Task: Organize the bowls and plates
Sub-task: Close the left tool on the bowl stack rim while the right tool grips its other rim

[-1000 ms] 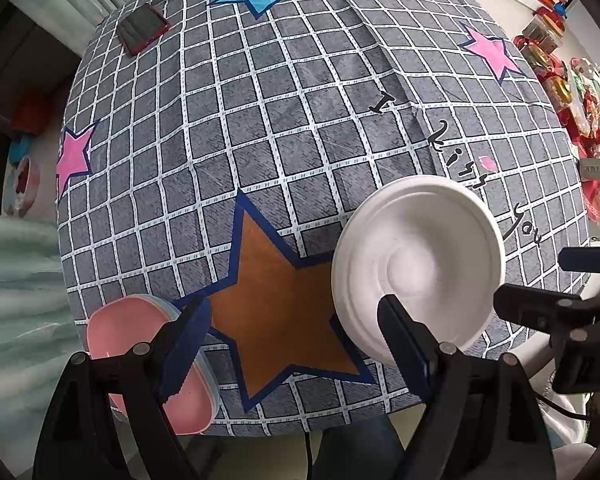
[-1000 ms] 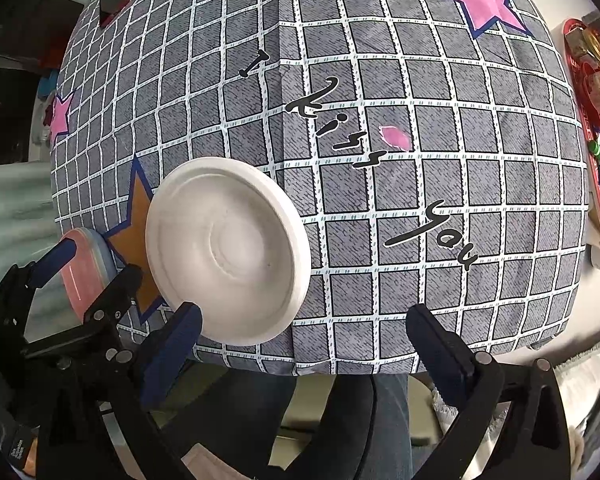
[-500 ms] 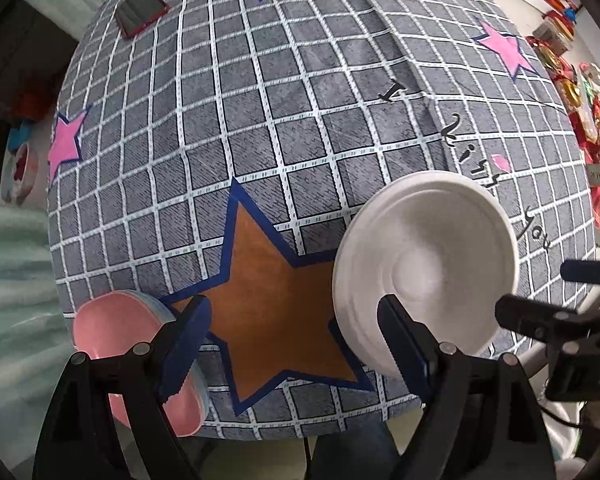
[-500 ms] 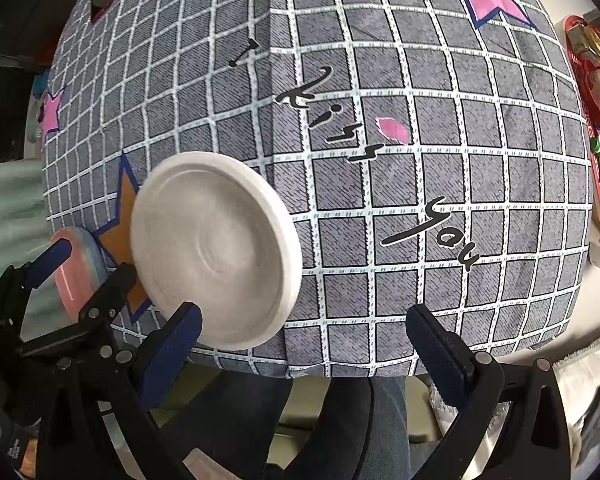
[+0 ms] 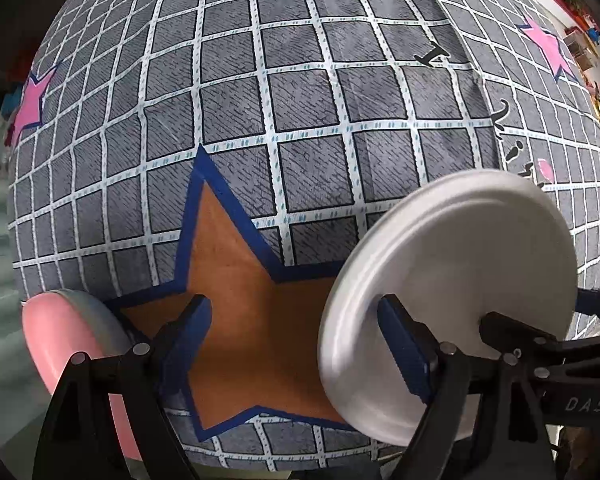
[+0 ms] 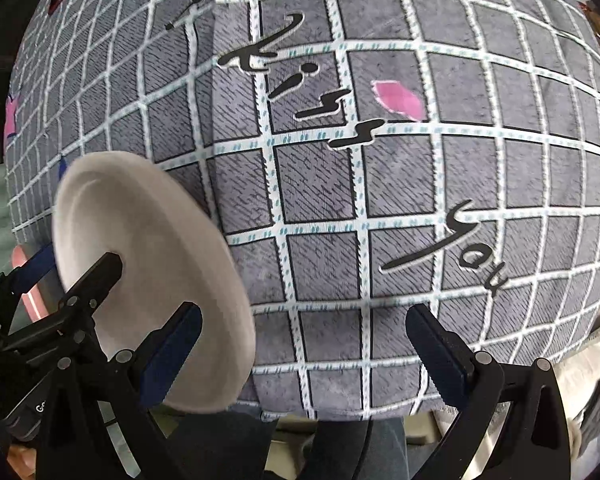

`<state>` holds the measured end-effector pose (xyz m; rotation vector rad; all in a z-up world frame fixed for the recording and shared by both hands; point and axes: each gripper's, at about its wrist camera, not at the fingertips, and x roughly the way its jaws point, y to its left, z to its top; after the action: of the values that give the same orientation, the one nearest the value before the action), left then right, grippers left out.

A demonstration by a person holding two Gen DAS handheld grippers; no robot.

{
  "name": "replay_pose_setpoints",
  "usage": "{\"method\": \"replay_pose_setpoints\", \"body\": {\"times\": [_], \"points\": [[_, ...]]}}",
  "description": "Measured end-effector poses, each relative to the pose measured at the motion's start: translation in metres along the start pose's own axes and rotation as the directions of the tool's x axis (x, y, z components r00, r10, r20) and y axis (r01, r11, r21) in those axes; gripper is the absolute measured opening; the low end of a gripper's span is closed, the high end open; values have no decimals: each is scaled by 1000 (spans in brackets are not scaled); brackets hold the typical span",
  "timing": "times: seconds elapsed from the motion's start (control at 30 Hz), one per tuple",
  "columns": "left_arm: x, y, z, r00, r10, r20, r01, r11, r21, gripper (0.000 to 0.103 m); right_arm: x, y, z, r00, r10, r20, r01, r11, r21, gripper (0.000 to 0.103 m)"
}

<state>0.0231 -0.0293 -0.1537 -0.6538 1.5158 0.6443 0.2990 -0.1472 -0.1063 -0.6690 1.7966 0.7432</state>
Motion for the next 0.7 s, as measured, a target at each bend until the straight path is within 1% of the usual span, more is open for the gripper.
{"method": "replay_pose_setpoints", "body": {"times": [0.03, 0.07, 0.1, 0.23, 0.4, 0.47, 0.53, 0.57, 0.7], "points": [[1, 0, 0, 1000, -7, 5, 7, 1000, -2, 92, 5, 0, -1, 1000, -1, -3, 1, 1000, -2, 103], [3, 0, 0, 1000, 6, 7, -6, 1000, -3, 100, 9, -1, -1, 1000, 6, -3, -6, 1000, 0, 103], [7, 1, -1, 1000, 24, 6, -24, 1000, -9, 103, 13, -4, -2, 1000, 18, -3, -18, 1000, 7, 103], [16, 8, -3, 1000, -18, -8, 17, 999, -30, 103, 14, -10, -2, 1000, 3, 16, -3, 1000, 5, 103], [31, 41, -8, 995, -88, -44, 83, 991, -105, 103, 12, -22, 11, 1000, 2, 19, -3, 999, 36, 103], [34, 45, -11, 995, -87, -49, 82, 991, -104, 103, 7, -20, 17, 1000, -1, 11, 0, 999, 51, 103], [35, 49, -14, 995, -89, -52, 83, 991, -103, 103, 8, -17, 27, 1000, -4, -8, 4, 999, 43, 103], [36, 53, -8, 995, -90, -53, 84, 991, -102, 103, 9, -17, 31, 1000, -3, -12, 4, 999, 43, 103], [36, 54, -5, 995, -92, -46, 87, 991, -101, 103, 13, -14, 42, 1000, -6, -8, 6, 999, 41, 103]]}}
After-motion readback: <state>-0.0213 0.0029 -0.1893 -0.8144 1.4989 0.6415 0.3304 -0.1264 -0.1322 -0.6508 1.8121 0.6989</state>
